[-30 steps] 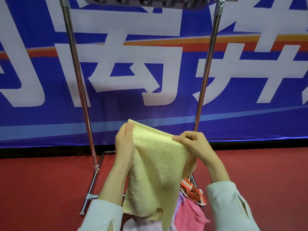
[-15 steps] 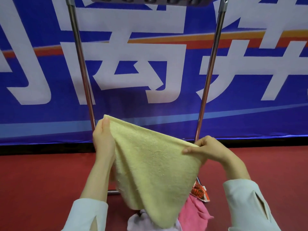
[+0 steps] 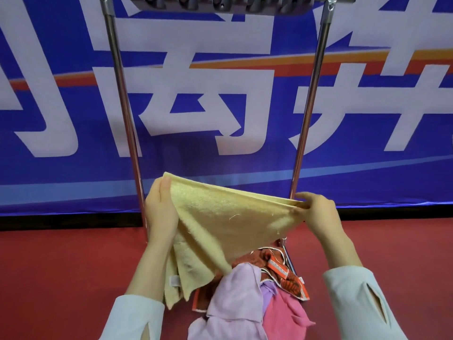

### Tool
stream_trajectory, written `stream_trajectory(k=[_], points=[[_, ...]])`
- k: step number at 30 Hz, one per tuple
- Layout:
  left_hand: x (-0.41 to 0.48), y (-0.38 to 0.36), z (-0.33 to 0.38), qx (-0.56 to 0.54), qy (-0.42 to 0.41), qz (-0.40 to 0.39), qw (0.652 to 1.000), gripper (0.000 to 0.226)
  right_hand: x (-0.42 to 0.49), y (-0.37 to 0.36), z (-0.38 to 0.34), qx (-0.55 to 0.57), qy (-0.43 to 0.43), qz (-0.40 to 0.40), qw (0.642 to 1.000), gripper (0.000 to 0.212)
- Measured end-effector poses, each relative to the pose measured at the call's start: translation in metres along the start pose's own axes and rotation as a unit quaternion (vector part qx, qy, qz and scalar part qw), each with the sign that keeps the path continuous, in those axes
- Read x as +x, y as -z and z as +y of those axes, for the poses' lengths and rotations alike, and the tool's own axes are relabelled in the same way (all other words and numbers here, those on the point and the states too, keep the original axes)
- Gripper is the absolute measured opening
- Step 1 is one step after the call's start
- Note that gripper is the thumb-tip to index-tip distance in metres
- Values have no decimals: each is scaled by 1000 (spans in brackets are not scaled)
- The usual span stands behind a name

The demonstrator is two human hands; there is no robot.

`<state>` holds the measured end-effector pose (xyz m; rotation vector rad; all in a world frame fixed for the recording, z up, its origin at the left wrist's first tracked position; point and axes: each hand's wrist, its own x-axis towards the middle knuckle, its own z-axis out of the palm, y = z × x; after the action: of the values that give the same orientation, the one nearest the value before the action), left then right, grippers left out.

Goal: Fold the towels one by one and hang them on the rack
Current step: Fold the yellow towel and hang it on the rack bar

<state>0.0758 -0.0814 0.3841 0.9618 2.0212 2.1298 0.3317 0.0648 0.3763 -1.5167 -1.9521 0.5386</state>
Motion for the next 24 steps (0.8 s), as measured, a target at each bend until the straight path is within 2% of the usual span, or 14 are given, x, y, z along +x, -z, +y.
stream_trajectory(k=[4,9,12,15,20,24], points=[[-4,-4,4,-24,-5,-7,1000,33,0,1,-1,-5,-43,29,999,15],[-1,-5,2,-25,6,-4,1000,34,-1,8,-3,44,-38,61,996,16],[0,-6,3,-33,23,0,999,39,-4,14,-7,113,-49,36,992,12],[2,-4,0,-23,37,12,999,47,-11,22,-12,285,-54,-23,957,14],[0,2,0,-2,76,39,996,43,-16,33,-12,421,-98,-10,902,23],[-4,-3,10,16,62,16,998,42,-17,34,-20,499,-106,-76,857,16]])
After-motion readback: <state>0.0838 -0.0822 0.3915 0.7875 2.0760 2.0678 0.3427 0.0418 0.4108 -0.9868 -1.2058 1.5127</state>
